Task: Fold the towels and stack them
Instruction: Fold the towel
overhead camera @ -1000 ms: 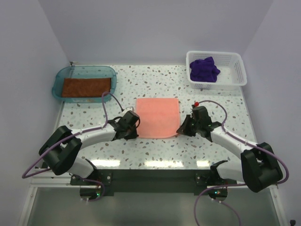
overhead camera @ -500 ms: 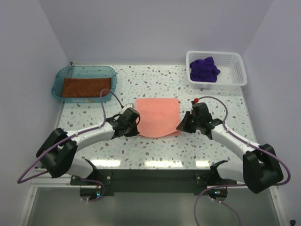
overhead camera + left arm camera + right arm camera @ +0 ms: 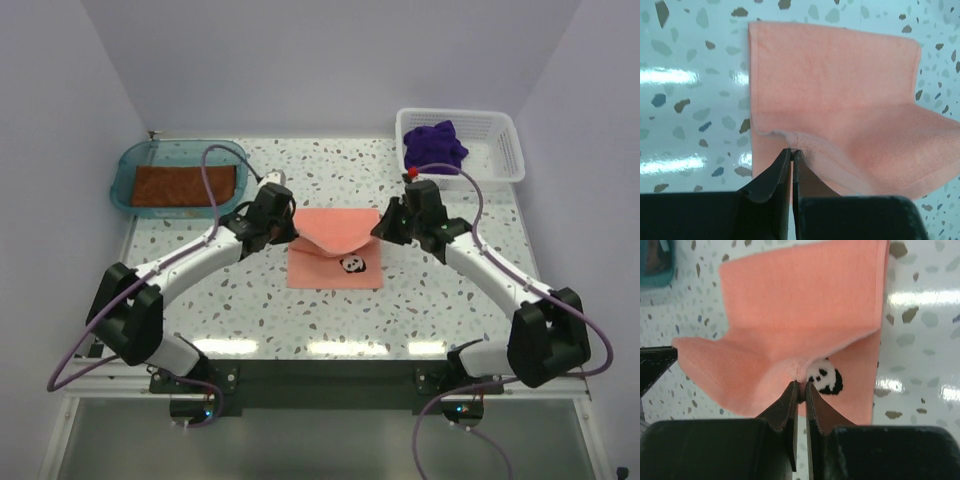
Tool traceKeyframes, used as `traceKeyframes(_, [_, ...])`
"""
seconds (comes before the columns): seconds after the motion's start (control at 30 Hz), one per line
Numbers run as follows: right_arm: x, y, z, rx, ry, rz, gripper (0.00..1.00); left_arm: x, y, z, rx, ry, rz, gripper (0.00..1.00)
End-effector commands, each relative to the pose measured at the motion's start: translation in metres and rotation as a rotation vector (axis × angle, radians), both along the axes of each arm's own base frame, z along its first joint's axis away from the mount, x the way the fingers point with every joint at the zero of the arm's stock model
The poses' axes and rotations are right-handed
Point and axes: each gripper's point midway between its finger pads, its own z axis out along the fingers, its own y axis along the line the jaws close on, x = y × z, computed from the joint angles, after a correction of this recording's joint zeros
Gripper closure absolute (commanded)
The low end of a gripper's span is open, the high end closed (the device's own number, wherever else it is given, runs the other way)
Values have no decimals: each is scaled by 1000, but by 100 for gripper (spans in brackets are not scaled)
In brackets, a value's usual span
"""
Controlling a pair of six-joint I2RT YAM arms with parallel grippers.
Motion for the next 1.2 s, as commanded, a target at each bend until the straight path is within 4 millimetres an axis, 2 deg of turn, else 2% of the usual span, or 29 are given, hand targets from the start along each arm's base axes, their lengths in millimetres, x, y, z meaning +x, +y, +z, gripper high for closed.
traceKeyframes(0.0, [42, -5, 30, -49, -106, -30, 100, 43, 8, 36, 35, -119, 4, 100])
traceKeyframes(0.03, [51, -8, 32, -58, -114, -41, 100, 52, 8, 38, 37, -131, 7, 100])
traceKeyframes(0.07, [63, -6, 48, -47, -151, -47, 100, 62, 15, 41, 37, -141, 22, 100])
traceKeyframes(0.1, [72, -8, 43, -58, -144, -51, 100, 75, 14, 48, 32, -170, 21, 100])
traceKeyframes(0.13, [85, -7, 57, -47, -179, -59, 100, 84, 17, 52, 17, -180, 22, 100])
traceKeyframes(0.4, [168, -8, 94, -28, -333, -76, 100, 167, 13, 86, -18, -305, -5, 100])
traceKeyframes(0.5, [194, -5, 102, -12, -371, -66, 100, 190, 15, 99, -38, -341, -17, 100])
traceKeyframes(0.53, [202, -6, 113, -6, -400, -69, 100, 197, 19, 105, -43, -360, -15, 100])
traceKeyframes(0.57, [208, -5, 108, -11, -399, -68, 100, 201, 18, 110, -50, -373, -23, 100])
traceKeyframes(0.63, [214, -3, 116, 1, -413, -61, 100, 209, 18, 120, -51, -398, -31, 100])
traceKeyframes(0.67, [216, -3, 112, 1, -403, -54, 100, 211, 17, 124, -50, -405, -37, 100])
traceKeyframes(0.8, [210, 1, 113, 25, -401, -35, 100, 204, 20, 120, -41, -394, -46, 100])
traceKeyframes(0.83, [206, 1, 108, 28, -387, -31, 100, 202, 20, 118, -42, -392, -45, 100])
traceKeyframes(0.87, [203, 2, 106, 32, -379, -24, 100, 197, 21, 109, -40, -373, -49, 100])
traceKeyframes(0.9, [198, 2, 109, 39, -379, -19, 100, 193, 21, 113, -48, -374, -52, 100])
traceKeyframes(0.93, [191, 2, 100, 43, -351, -16, 100, 190, 21, 112, -50, -370, -55, 100])
traceKeyframes(1.0, [183, 1, 102, 54, -346, -21, 100, 181, 21, 107, -59, -347, -69, 100])
traceKeyframes(1.07, [173, -1, 93, 55, -309, -24, 100, 173, 19, 100, -66, -319, -82, 100])
traceKeyframes(1.1, [168, 0, 92, 61, -295, -25, 100, 167, 20, 105, -76, -321, -84, 100])
traceKeyframes(1.17, [155, -3, 88, 65, -267, -23, 100, 152, 20, 103, -98, -295, -93, 100])
